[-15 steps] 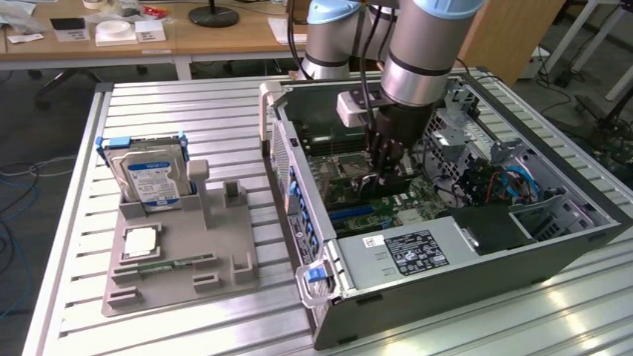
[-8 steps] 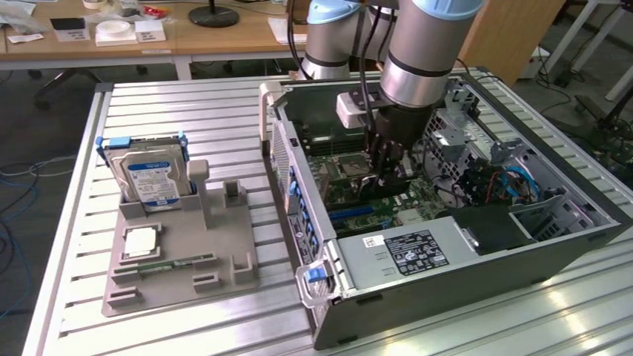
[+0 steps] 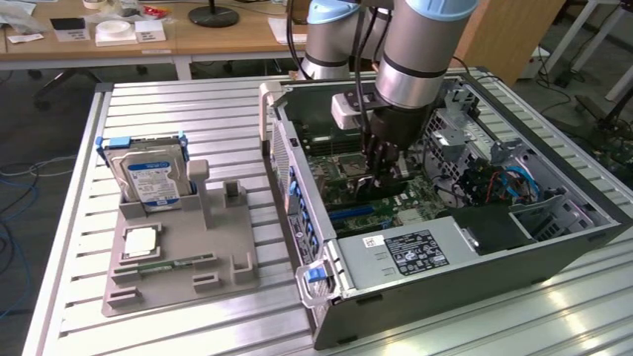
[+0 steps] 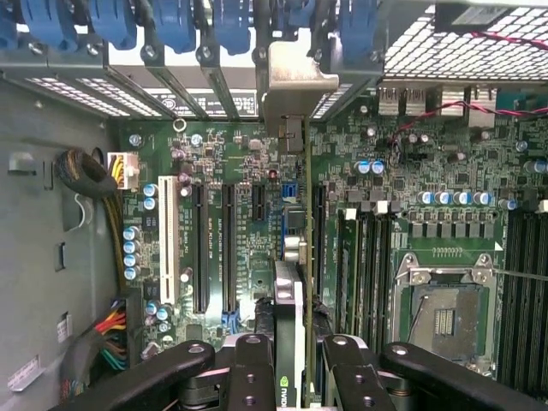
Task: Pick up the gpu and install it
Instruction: 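Insert the gpu into the slot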
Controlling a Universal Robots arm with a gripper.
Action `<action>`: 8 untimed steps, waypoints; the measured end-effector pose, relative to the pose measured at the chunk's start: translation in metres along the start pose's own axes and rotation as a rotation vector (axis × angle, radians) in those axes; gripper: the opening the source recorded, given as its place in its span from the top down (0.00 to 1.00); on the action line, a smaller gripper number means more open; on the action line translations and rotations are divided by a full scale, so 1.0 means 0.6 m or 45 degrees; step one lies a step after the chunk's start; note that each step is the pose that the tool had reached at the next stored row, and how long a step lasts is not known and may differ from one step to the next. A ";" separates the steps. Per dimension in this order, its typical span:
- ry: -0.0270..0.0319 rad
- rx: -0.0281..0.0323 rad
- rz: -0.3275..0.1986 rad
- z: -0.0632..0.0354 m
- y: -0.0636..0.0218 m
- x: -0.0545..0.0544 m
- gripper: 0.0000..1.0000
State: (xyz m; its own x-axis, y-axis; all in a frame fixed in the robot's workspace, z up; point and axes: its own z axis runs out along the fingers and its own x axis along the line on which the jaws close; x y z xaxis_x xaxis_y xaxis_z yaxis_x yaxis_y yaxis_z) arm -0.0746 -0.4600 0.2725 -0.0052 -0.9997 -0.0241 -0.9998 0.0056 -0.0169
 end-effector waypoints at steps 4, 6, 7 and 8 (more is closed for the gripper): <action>0.0000 -0.0001 0.000 0.000 0.004 0.001 0.73; 0.0001 0.0000 0.000 0.001 0.004 0.001 0.73; -0.0001 0.0000 0.000 0.002 0.005 0.001 0.73; -0.0001 0.0000 0.000 0.004 0.005 0.001 0.73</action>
State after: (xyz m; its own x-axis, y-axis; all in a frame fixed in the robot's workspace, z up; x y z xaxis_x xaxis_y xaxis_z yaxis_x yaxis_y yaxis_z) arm -0.0776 -0.4605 0.2701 -0.0051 -0.9997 -0.0242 -0.9998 0.0056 -0.0169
